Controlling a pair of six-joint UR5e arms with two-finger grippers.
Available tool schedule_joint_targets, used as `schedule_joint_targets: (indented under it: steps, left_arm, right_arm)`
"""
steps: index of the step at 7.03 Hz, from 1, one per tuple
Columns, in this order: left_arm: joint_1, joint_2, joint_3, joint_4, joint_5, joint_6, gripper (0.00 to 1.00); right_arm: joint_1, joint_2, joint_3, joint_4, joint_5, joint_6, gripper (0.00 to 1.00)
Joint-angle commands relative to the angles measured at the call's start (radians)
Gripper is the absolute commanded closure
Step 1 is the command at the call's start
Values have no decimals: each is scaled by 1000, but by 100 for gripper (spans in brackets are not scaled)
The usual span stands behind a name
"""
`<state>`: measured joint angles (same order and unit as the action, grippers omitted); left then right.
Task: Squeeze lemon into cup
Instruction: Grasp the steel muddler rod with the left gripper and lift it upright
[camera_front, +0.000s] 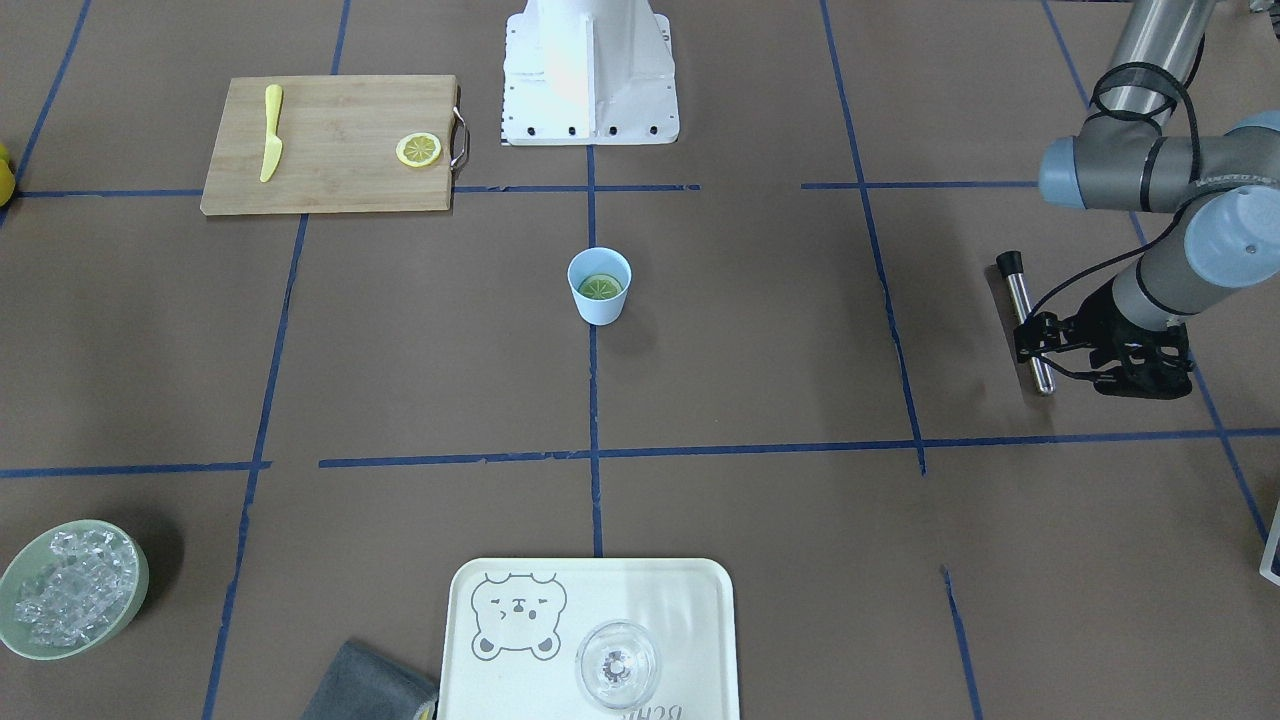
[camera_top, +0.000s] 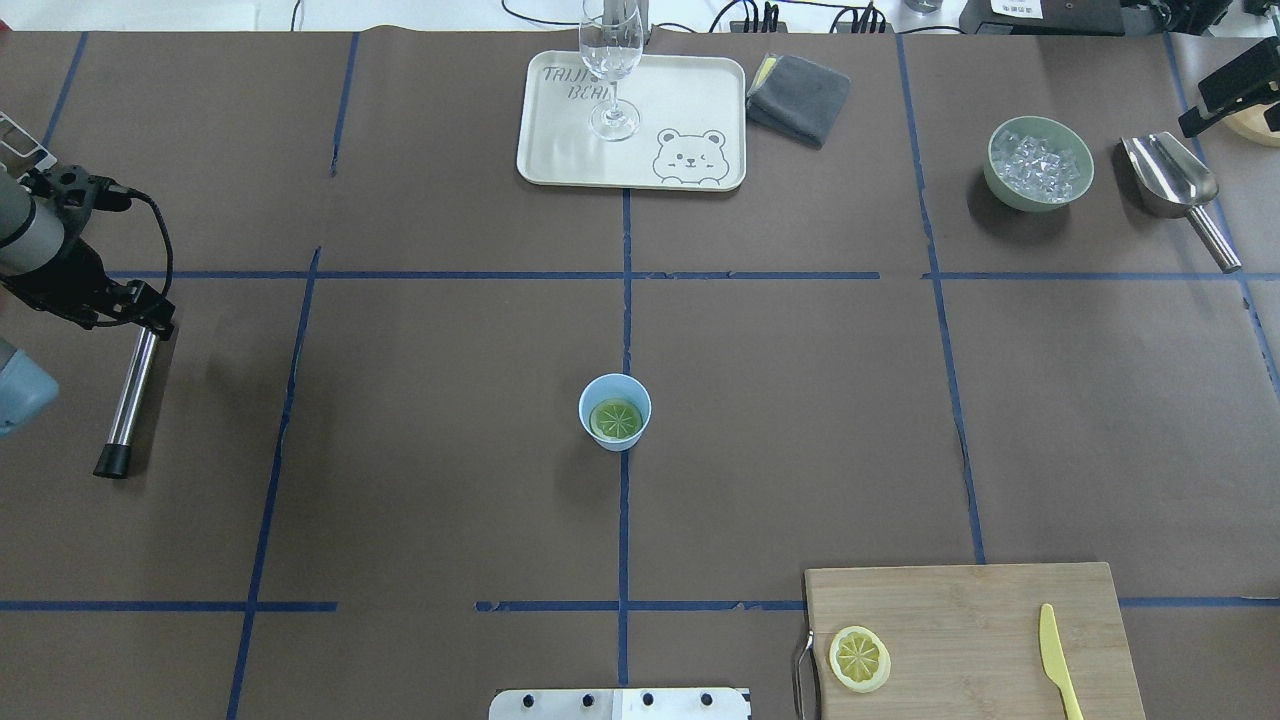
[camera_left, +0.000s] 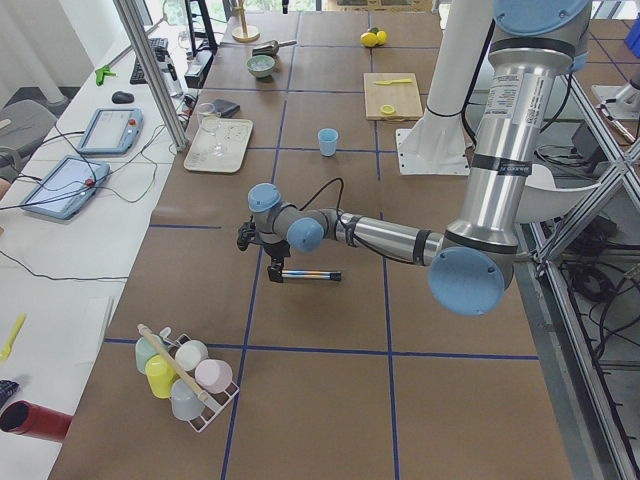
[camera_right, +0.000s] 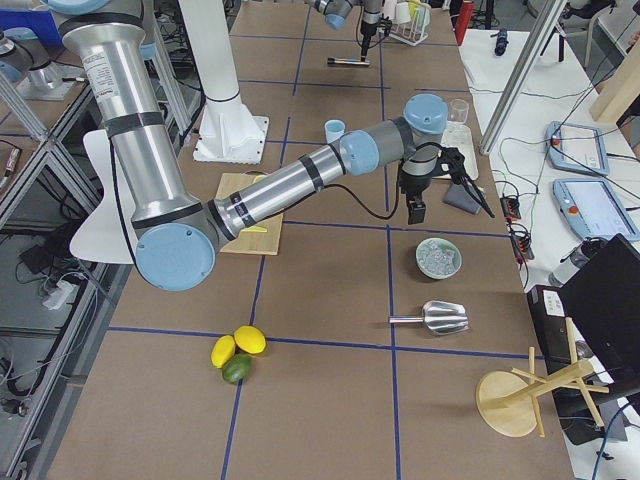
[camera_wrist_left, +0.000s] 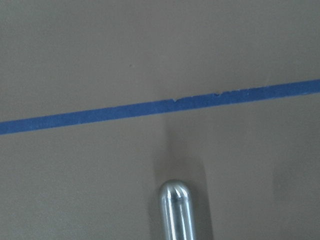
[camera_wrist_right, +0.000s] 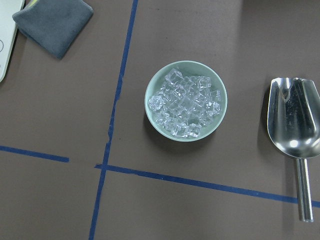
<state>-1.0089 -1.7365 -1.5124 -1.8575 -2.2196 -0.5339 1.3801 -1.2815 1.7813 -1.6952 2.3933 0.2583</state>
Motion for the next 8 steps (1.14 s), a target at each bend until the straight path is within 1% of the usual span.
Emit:
schedule_joint_targets:
  steps: [1, 8]
  left_arm:
    - [6, 2, 20, 0, 0, 0, 0]
    - [15, 0, 31, -2, -2, 0, 0]
  right_arm:
    - [5, -4, -2, 0, 3, -7, 0]
    - [11, -6, 3, 0, 4, -7, 0]
